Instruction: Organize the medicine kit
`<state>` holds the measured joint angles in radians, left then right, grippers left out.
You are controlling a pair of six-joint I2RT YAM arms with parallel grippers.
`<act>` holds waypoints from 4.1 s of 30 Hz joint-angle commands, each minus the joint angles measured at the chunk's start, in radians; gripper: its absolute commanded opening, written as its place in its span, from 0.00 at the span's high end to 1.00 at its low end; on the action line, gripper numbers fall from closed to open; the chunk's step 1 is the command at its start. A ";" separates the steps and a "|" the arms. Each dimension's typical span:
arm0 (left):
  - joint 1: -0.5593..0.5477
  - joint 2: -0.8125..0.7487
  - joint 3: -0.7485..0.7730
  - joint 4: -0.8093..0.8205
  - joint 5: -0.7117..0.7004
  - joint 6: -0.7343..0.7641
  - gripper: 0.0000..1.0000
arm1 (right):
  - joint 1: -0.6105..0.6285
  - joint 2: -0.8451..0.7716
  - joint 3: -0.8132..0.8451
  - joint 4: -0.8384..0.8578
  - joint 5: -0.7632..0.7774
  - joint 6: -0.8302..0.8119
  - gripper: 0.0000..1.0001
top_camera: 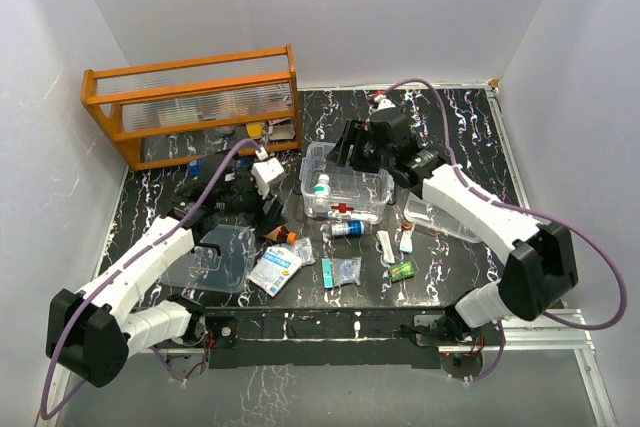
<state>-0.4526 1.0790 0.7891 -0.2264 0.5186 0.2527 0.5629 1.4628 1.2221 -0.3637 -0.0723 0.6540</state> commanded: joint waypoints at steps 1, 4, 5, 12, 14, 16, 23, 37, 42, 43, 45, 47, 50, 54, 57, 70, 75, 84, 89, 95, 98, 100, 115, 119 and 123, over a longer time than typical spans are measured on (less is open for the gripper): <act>-0.022 0.033 -0.049 -0.069 0.027 0.351 0.28 | 0.001 -0.093 -0.080 0.075 0.077 -0.020 0.43; -0.033 0.062 -0.060 -0.066 -0.016 0.417 0.28 | -0.004 -0.145 -0.126 0.078 0.101 -0.026 0.42; -0.034 0.070 -0.065 -0.063 -0.030 0.437 0.28 | -0.006 -0.159 -0.138 0.079 0.105 -0.025 0.41; -0.056 0.152 -0.081 -0.047 -0.153 0.589 0.29 | -0.015 -0.210 -0.203 0.103 0.097 -0.023 0.40; -0.060 0.171 -0.088 -0.016 -0.183 0.611 0.30 | -0.017 -0.211 -0.210 0.107 0.091 -0.022 0.40; -0.063 0.187 -0.093 0.013 -0.192 0.621 0.30 | -0.018 -0.210 -0.215 0.109 0.085 -0.023 0.40; -0.062 0.279 -0.056 -0.063 -0.122 0.652 0.33 | -0.026 -0.210 -0.221 0.112 0.083 -0.027 0.40; -0.062 0.266 -0.032 -0.122 -0.090 0.667 0.67 | -0.034 -0.226 -0.232 0.114 0.068 -0.010 0.40; -0.061 0.135 -0.002 -0.177 -0.037 0.631 0.70 | -0.035 -0.242 -0.234 0.117 0.067 0.005 0.41; -0.060 0.107 0.001 -0.183 -0.028 0.618 0.70 | -0.037 -0.246 -0.236 0.120 0.067 0.008 0.40; -0.061 0.049 0.014 -0.189 -0.011 0.581 0.70 | -0.037 -0.256 -0.236 0.126 0.068 0.013 0.41; -0.060 0.000 0.023 -0.186 0.012 0.540 0.70 | -0.037 -0.268 -0.237 0.133 0.068 0.015 0.40; -0.060 -0.071 0.024 -0.109 0.020 0.408 0.69 | -0.037 -0.284 -0.233 0.146 0.051 0.012 0.39; -0.059 -0.145 0.009 0.123 -0.016 0.161 0.69 | -0.037 -0.291 -0.207 0.151 0.006 -0.003 0.38; -0.060 -0.157 0.028 0.256 -0.128 -0.122 0.65 | -0.037 -0.289 -0.177 0.155 -0.062 -0.025 0.38; -0.059 -0.076 0.164 0.406 -0.042 -0.670 0.67 | -0.021 -0.347 -0.222 0.595 -0.402 0.136 0.22; -0.059 -0.072 0.145 0.472 -0.007 -0.664 0.69 | 0.007 -0.300 -0.176 0.633 -0.401 0.168 0.20; -0.060 -0.043 0.139 0.499 0.066 -0.640 0.68 | 0.073 -0.209 -0.100 0.639 -0.444 0.151 0.19; -0.059 -0.039 0.125 0.535 0.104 -0.627 0.68 | 0.099 -0.190 -0.098 0.631 -0.382 0.156 0.28; -0.060 -0.043 0.105 0.561 0.115 -0.612 0.66 | 0.102 -0.181 -0.101 0.592 -0.321 0.167 0.40; -0.058 -0.041 0.101 0.564 0.129 -0.595 0.66 | 0.104 -0.168 -0.087 0.557 -0.324 0.143 0.41; -0.059 -0.042 0.098 0.564 0.132 -0.590 0.66 | 0.106 -0.161 -0.077 0.532 -0.320 0.135 0.43; -0.057 -0.107 0.099 0.279 -0.402 -0.456 0.01 | 0.076 -0.107 -0.001 0.250 -0.133 0.136 0.65; -0.052 -0.063 0.161 0.093 -0.669 -0.587 0.01 | 0.056 -0.076 0.029 0.138 -0.033 0.110 0.65; -0.040 -0.058 0.132 0.060 -0.785 -0.596 0.01 | 0.033 -0.001 0.083 0.009 0.010 0.087 0.64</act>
<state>-0.5049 1.0309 0.9154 -0.0654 -0.0231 -0.2974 0.6167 1.4189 1.2049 -0.2504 -0.1520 0.7753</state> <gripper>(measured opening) 0.986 0.449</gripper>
